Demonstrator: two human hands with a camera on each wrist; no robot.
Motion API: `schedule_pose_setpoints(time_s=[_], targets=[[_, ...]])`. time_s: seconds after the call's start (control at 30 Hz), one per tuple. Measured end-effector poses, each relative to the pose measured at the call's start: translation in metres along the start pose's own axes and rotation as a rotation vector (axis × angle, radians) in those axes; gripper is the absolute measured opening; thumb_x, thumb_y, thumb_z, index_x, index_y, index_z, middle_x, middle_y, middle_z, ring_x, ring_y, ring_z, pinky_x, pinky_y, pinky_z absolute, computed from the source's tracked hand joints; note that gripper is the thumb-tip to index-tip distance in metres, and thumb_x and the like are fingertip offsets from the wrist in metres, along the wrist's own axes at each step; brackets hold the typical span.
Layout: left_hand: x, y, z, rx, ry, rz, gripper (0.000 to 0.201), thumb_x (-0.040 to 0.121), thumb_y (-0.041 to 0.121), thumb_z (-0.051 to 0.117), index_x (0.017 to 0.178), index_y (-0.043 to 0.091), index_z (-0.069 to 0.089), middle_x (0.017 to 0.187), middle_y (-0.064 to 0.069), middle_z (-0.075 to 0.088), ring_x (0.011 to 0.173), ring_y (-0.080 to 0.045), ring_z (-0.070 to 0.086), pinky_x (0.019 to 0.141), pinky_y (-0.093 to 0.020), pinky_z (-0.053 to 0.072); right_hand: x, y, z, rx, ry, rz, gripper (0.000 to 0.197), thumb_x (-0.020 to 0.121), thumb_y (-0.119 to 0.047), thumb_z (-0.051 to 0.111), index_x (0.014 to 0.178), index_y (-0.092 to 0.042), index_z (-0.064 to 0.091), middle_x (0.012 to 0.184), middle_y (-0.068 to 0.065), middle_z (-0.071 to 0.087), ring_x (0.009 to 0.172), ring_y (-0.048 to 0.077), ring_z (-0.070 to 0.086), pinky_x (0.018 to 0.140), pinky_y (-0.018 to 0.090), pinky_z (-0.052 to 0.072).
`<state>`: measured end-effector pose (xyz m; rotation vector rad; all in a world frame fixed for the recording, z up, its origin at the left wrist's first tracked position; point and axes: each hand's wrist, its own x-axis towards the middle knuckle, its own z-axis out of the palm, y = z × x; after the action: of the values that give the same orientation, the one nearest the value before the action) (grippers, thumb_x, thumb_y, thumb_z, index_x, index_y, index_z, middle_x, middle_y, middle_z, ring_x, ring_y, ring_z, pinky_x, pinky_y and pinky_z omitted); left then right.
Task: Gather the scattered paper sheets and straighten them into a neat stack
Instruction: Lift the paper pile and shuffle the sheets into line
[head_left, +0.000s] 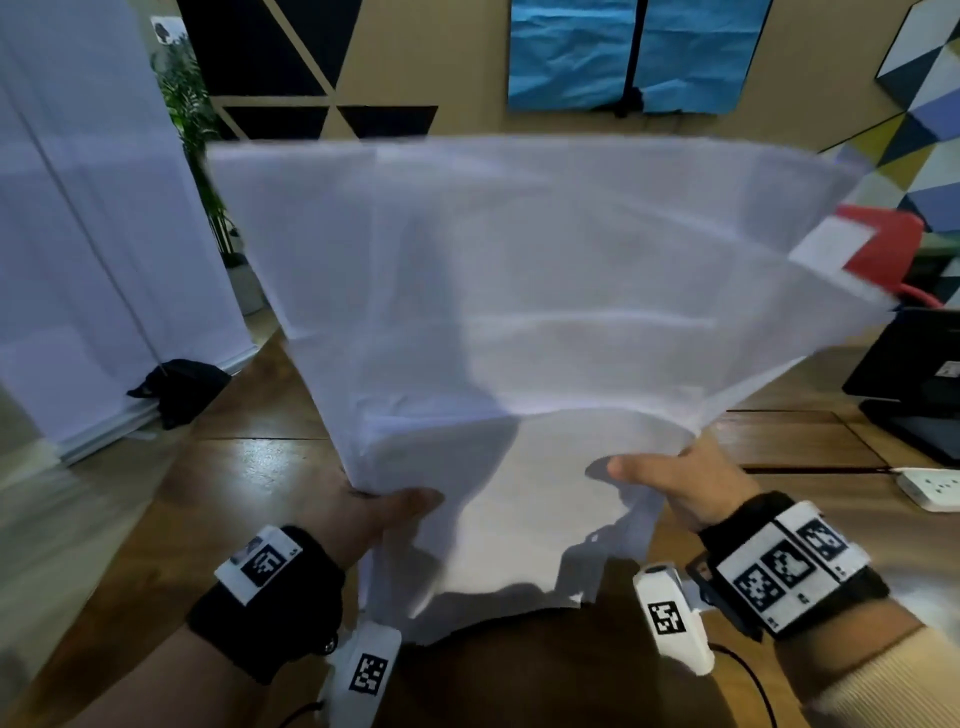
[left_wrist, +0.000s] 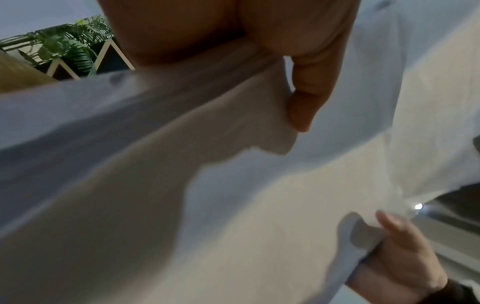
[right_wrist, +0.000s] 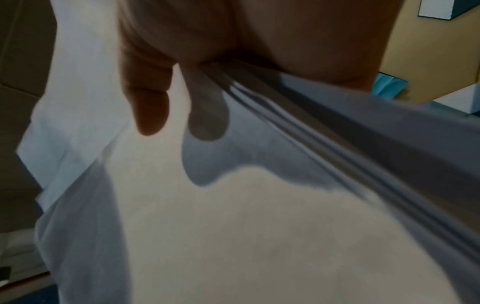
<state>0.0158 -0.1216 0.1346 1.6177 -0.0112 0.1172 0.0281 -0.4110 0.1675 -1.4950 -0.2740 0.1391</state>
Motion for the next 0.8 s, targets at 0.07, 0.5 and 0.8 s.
schedule_pose_setpoints(time_s=[0.07,0.5,0.8], targets=[[-0.004,-0.005,0.007,0.047,-0.017,0.007,0.034,0.046,0.014,0.089,0.071,0.016,0.066,0.055,0.016,0.071,0.052,0.002,0.065,0.046,-0.014,0.051,-0.003,0.011,0.002,0.023,-0.011,0.057,0.074,0.019,-0.042,0.092,0.084,-0.015,0.070,0.077,0.002,0.076,0.076,0.013,0.072,0.062,0.020,0.054],[-0.012,0.000,-0.006,0.095,-0.186,-0.165,0.099,0.006,0.056,0.086,0.093,0.015,0.062,0.077,0.013,0.065,0.064,0.008,0.064,0.058,-0.006,0.049,0.002,0.008,-0.002,-0.003,-0.098,0.203,0.036,0.025,-0.021,0.085,0.058,-0.015,0.076,0.067,0.000,0.075,0.069,0.009,0.071,0.063,0.016,0.053],[-0.002,-0.005,-0.006,0.088,-0.065,0.007,0.053,0.031,0.025,0.084,0.080,0.014,0.067,0.061,0.012,0.074,0.058,-0.001,0.067,0.048,-0.013,0.050,0.007,0.022,0.018,-0.068,0.324,0.081,0.023,0.075,0.001,0.069,0.088,-0.017,0.064,0.080,0.001,0.071,0.072,0.009,0.069,0.066,0.016,0.054]])
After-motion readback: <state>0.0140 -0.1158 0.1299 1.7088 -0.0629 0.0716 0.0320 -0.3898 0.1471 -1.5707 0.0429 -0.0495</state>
